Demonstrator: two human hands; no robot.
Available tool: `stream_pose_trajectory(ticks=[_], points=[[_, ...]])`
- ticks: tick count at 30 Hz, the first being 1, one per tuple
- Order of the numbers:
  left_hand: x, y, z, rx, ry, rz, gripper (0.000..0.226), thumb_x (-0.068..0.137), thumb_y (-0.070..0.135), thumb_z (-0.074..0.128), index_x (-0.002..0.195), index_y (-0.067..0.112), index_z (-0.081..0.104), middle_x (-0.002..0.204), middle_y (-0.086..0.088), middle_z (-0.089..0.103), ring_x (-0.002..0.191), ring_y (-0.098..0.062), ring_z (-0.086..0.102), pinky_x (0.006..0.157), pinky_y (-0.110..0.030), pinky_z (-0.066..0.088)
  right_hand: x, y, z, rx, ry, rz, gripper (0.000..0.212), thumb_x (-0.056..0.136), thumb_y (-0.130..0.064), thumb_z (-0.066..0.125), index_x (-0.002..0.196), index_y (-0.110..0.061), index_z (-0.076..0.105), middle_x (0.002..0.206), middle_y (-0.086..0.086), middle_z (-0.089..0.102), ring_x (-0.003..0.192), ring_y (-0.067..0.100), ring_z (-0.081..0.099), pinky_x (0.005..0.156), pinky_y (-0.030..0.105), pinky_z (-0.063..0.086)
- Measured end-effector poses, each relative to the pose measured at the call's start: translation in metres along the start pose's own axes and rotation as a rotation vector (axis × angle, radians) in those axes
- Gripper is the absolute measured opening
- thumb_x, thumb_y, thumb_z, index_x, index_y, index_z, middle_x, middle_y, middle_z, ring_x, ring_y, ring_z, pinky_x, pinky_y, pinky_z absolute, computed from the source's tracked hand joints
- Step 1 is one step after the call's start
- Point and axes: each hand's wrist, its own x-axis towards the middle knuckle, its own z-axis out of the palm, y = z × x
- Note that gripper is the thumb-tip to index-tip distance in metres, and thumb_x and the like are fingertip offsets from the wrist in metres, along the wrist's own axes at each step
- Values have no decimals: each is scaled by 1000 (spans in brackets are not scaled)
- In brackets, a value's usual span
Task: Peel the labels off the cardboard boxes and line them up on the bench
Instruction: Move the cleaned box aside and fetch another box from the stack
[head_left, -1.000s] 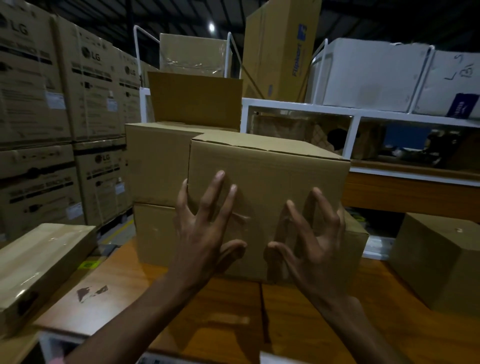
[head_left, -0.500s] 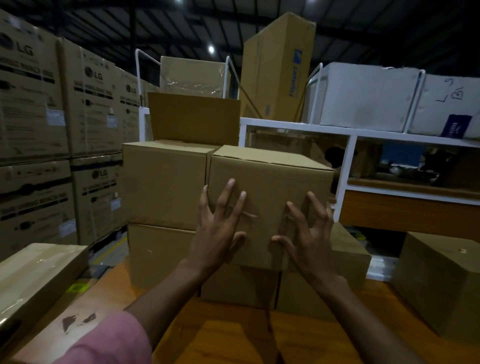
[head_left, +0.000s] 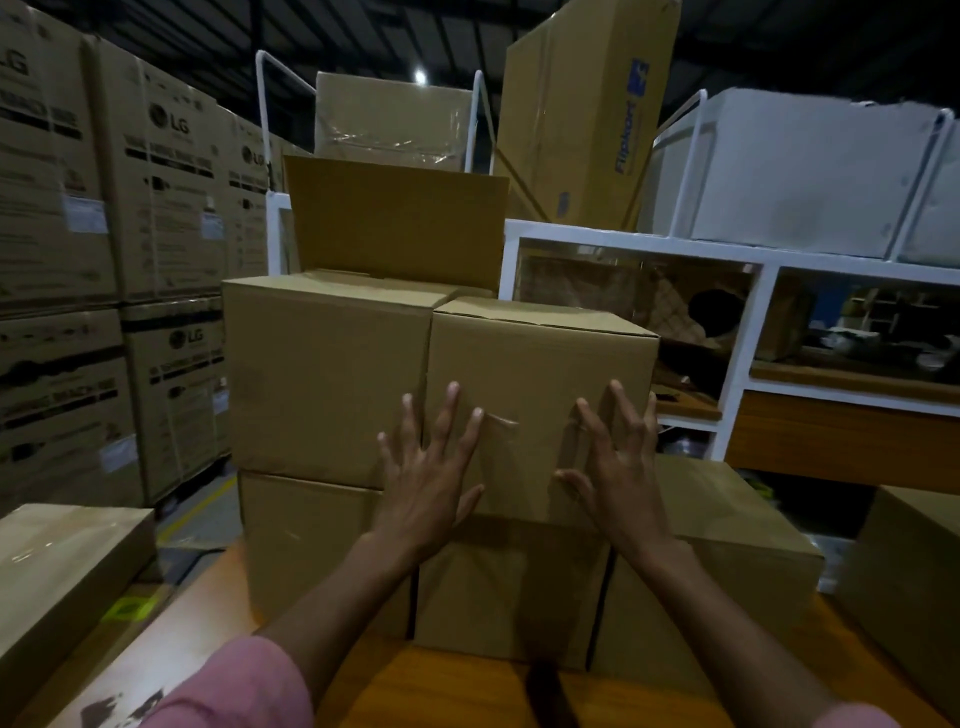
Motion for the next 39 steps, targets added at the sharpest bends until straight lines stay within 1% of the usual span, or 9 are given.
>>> stream_pose_trajectory(ticks=[5,9,20,24,27,30,33,36,39], points=[[1,-13,23,59,-7,18,107,86,63,65,162,29,-1,169,-11,-19,151,-51,-16,103,-82,27,10,8,18,-15,14,-44,107,71,-27,91,158,-26,27,171,10,-4,153,49,-13,111,63,10],[5,-17,31,65,34,42,103,86,63,63,163,23,8,170,-13,-11,152,-51,-10,103,-81,28,11,19,24,-48,29,-101,105,74,-30,90,157,-25,27,170,14,-3,154,51,-3,120,57,-2],[0,-40,26,58,71,100,91,89,56,62,161,20,21,171,-10,4,156,-37,11,104,-68,38,6,15,23,-62,50,-73,95,77,-39,85,154,-23,32,170,17,2,153,51,-8,116,73,17],[3,-42,19,65,66,107,89,88,55,66,159,18,28,167,-12,15,150,-38,24,102,-65,42,3,-10,21,-138,118,-12,76,88,-53,67,150,-17,42,166,21,17,154,50,-4,118,72,17],[10,-41,8,77,115,136,77,92,54,56,155,16,34,161,-13,25,144,-37,31,100,-61,42,9,-37,19,-153,165,-79,59,95,-47,63,142,-12,51,154,22,36,153,44,16,119,67,21],[27,-41,-14,64,268,197,65,95,52,50,147,14,42,153,-15,38,138,-36,38,101,-58,41,30,-65,9,-97,224,-224,45,97,-40,62,132,-12,60,140,16,53,142,36,41,117,58,29],[58,-45,-47,75,400,233,59,97,48,51,142,11,48,146,-16,46,135,-36,40,102,-53,40,69,-89,-6,55,280,-256,34,101,-35,54,120,-9,66,120,13,64,119,29,58,101,47,46],[97,-52,-80,118,428,212,53,98,47,45,137,11,51,142,-15,48,132,-35,41,101,-51,38,118,-104,-19,238,274,-204,31,102,-31,50,99,-7,69,92,12,68,84,24,61,73,43,51],[133,-68,-102,209,365,92,55,99,50,31,128,12,58,138,-12,53,131,-33,42,98,-50,34,165,-102,-26,123,131,-99,42,101,-43,42,95,-12,69,91,9,68,82,24,60,72,44,52]])
